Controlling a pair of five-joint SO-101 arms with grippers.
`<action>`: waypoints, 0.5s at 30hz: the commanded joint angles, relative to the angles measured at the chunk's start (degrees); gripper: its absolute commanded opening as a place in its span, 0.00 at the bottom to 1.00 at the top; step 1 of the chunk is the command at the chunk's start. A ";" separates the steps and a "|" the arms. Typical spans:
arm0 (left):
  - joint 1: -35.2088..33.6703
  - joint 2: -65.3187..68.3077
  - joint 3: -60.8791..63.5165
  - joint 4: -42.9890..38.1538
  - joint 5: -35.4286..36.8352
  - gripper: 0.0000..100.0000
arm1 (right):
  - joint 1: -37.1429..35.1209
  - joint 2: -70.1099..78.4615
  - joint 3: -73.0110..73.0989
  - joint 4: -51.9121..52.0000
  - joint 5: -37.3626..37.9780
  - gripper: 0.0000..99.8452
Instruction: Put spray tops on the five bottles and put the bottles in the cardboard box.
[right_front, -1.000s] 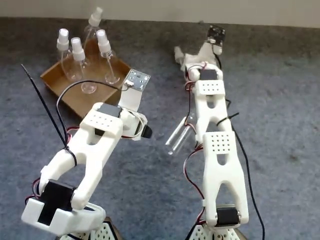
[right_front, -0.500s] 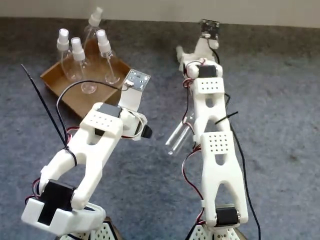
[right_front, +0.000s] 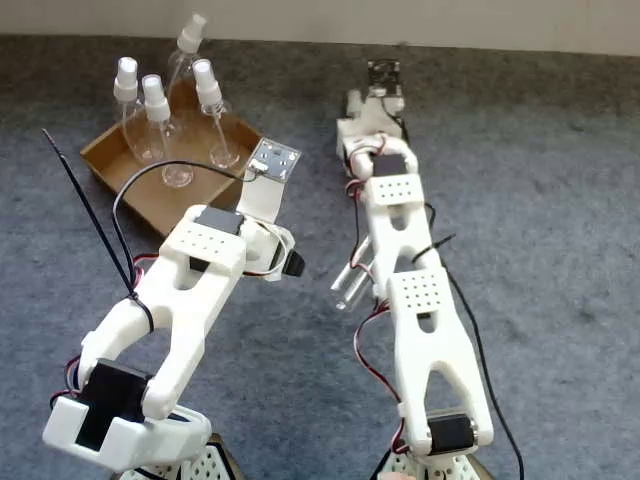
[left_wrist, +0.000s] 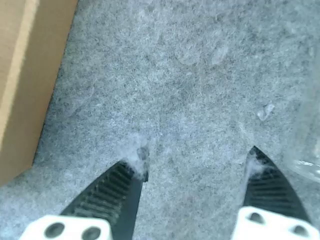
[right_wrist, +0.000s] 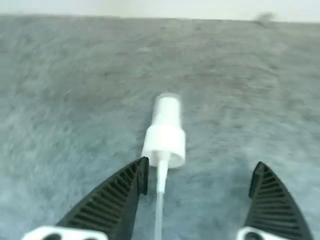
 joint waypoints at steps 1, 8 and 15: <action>-0.13 -0.40 -0.48 -0.88 -0.53 0.27 | -0.92 0.31 -2.07 -3.03 5.71 0.30; -0.13 -0.40 -0.48 -0.97 -0.53 0.27 | -0.04 2.42 -2.51 -3.12 6.24 0.20; -0.13 -0.40 -0.48 -0.97 -0.53 0.27 | 2.95 2.42 -2.59 -3.12 6.24 0.04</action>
